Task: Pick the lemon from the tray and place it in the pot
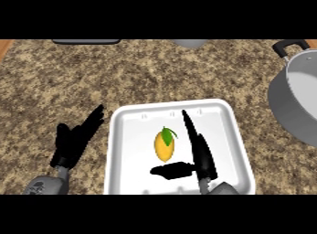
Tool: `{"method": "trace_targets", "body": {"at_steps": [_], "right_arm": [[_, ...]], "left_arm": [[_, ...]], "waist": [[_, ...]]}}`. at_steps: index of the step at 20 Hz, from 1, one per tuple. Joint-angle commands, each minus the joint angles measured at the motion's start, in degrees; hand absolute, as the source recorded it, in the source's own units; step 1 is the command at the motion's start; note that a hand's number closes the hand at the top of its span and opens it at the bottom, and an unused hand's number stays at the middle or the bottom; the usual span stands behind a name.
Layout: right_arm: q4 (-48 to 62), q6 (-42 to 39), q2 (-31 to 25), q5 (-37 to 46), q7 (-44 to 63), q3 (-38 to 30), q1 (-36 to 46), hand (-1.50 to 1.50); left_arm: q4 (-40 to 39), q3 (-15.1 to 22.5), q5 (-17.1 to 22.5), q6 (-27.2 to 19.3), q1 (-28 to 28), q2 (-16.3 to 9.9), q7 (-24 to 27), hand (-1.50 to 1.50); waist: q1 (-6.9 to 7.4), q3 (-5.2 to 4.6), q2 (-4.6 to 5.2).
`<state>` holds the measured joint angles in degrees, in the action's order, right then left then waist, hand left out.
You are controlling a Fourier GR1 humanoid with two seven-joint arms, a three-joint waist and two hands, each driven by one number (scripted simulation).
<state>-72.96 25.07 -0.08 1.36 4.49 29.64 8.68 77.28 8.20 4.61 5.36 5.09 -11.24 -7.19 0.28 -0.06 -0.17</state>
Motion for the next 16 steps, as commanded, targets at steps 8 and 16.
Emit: {"method": "trace_targets", "body": {"at_steps": [8,16], "right_arm": [[22.34,0.33,0.04,-8.1,-18.21,1.06,8.6,1.5],[21.92,4.44,0.02,-15.41,-28.55,6.72,7.7,1.5]], "left_arm": [[2.02,-2.51,0.28,2.34,1.07,-0.41,-2.75,0.0],[1.21,-2.65,-0.99,2.55,1.26,0.69,-1.92,0.0]], "waist": [[0.56,0.12,0.38],[0.26,0.09,0.29]]}}
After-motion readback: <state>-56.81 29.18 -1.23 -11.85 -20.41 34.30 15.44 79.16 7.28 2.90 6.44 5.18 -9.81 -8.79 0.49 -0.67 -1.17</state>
